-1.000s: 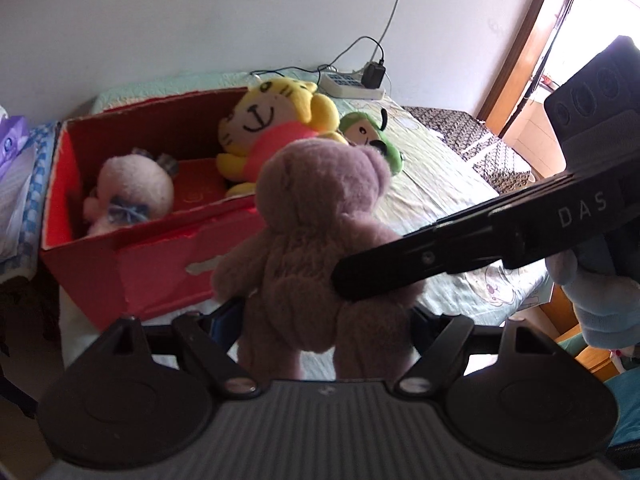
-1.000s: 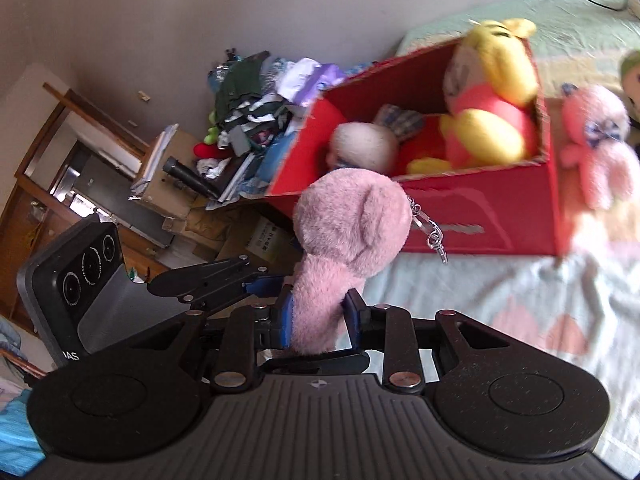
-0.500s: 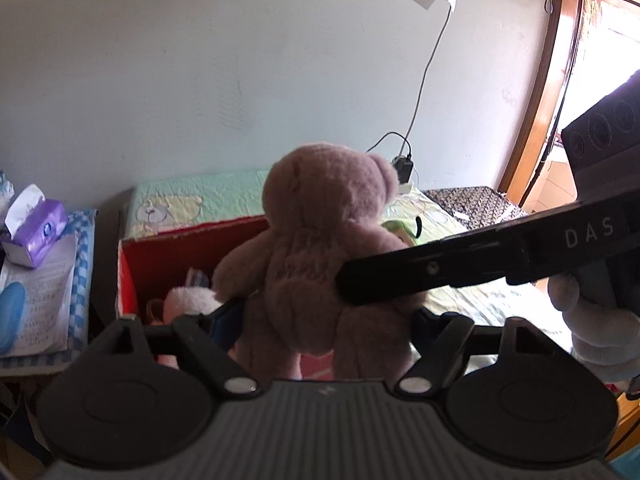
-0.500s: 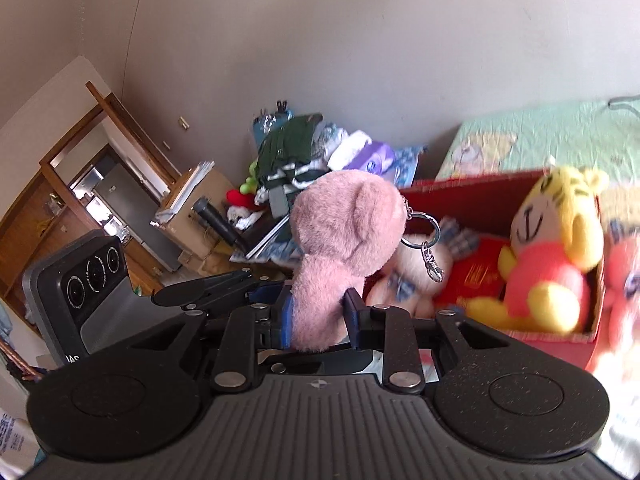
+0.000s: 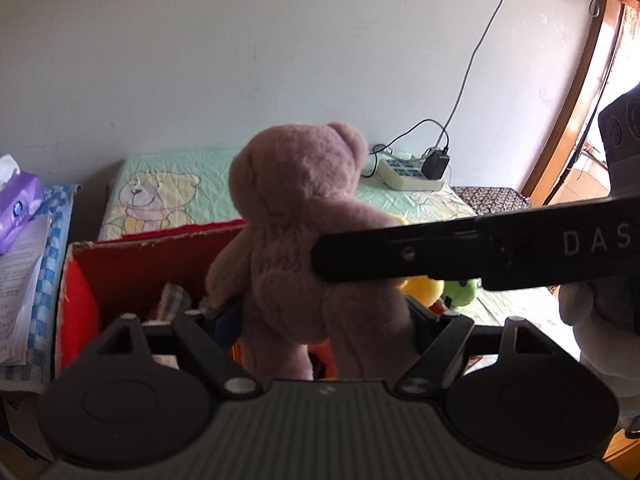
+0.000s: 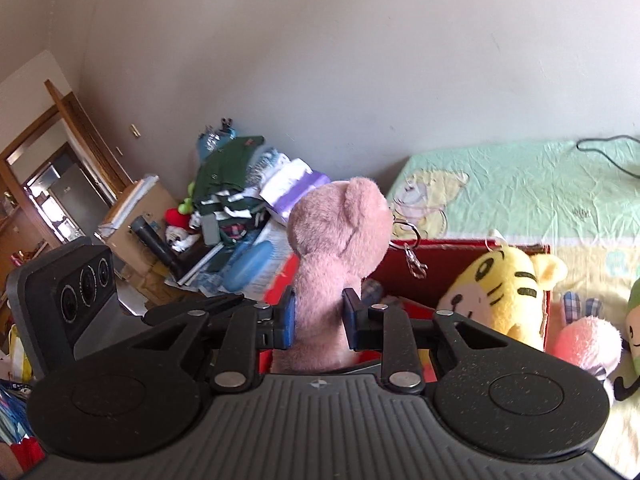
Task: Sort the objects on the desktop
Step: 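Carry the pink teddy bear with the right gripper over the red box, then lower the pink teddy bear into the red box and open the right gripper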
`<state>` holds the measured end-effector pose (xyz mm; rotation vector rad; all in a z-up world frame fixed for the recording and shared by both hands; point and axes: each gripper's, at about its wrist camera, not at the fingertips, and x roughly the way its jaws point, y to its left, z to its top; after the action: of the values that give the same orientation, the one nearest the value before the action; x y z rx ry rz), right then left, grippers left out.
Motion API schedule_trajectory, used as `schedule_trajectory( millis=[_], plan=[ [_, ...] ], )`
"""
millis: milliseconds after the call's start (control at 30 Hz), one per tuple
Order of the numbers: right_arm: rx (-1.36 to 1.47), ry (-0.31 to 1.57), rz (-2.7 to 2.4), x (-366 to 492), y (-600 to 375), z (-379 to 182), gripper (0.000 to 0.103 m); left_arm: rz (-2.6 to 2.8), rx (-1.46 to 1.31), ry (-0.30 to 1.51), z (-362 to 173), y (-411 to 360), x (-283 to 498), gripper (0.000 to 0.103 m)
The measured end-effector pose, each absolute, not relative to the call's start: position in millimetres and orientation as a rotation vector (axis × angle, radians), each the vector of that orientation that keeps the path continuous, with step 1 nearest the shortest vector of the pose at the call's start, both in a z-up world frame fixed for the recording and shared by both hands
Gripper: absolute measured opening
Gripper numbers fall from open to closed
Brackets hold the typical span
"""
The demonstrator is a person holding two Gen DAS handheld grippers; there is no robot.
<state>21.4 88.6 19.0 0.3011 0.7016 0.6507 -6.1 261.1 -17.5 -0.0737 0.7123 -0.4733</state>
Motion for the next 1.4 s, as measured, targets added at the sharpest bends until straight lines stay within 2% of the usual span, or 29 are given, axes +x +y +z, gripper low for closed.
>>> schedule_trajectory(
  millis=[367, 600, 1167, 1400],
  plan=[
    [0.265, 0.847, 0.571, 58, 91, -19, 0.024, -0.474, -0.139, 0.921, -65, 260, 39, 0.078],
    [0.257, 0.909, 0.524, 66, 93, -42, 0.022, -0.449, -0.078, 0.917, -66, 253, 44, 0.083],
    [0.281, 0.869, 0.466, 71, 93, -57, 0.021, -0.330, 0.007, 0.983, -75, 259, 55, 0.095],
    [0.264, 0.844, 0.459, 69, 95, -58, 0.022, -0.316, 0.008, 0.984, -76, 261, 54, 0.096]
  ],
)
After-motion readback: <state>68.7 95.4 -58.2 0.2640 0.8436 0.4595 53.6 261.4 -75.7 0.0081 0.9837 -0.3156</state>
